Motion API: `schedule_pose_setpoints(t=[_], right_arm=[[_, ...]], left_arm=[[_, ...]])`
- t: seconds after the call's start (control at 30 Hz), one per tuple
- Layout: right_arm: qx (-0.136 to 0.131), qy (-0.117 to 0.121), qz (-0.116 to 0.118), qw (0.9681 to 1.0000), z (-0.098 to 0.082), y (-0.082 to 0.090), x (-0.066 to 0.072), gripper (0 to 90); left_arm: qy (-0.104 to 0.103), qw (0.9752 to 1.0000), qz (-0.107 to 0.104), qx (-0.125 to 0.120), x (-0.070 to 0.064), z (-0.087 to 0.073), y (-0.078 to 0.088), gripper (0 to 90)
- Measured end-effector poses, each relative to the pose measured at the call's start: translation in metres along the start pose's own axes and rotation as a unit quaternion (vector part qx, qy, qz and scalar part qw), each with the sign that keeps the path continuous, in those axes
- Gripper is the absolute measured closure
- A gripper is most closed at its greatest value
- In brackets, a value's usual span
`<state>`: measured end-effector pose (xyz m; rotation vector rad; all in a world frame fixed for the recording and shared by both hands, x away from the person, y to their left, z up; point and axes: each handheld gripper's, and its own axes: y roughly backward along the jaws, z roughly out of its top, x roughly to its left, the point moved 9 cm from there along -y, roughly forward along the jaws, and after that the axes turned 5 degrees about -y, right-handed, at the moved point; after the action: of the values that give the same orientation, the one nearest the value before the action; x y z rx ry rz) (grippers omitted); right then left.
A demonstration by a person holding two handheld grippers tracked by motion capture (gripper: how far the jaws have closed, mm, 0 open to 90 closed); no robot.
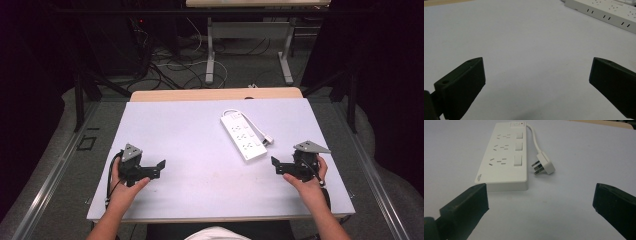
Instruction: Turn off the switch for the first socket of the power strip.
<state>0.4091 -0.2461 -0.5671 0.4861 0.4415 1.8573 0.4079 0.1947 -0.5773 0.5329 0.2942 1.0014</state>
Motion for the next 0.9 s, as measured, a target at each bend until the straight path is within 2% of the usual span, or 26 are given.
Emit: schedule_pose_setpoints(t=[0.17,0.27,0.37,0.6,0.7,0.9], right_arm=[[0.008,0.009,0.002,0.9999,-0.004,-0.004,0.001,0.0],[0.012,0.012,0.003,0.9999,-0.004,-0.004,0.002,0.6],[0.010,0.006,0.009,0.9999,0.001,-0.004,0.005,0.6],[0.011,0.020,0.020,0.9995,0.011,-0.006,0.011,0.3],[0.014,0.026,0.020,0.9994,0.015,-0.006,0.012,0.3],[0.008,0.035,0.017,0.9992,0.033,-0.006,0.020,2.4]], left_arm=[[-0.004,1.0000,0.004,0.000,0.003,0.000,0.001,0.7],[0.002,1.0000,0.002,-0.002,0.001,0.000,0.001,0.7],[0.002,1.0000,0.002,-0.003,0.002,0.000,0.002,0.7],[-0.001,1.0000,0.002,-0.002,0.001,0.000,0.003,0.7],[0.002,1.0000,0.002,-0.003,0.000,-0.001,0.003,0.8],[-0.009,1.0000,0.002,-0.001,-0.001,-0.001,0.005,0.8]])
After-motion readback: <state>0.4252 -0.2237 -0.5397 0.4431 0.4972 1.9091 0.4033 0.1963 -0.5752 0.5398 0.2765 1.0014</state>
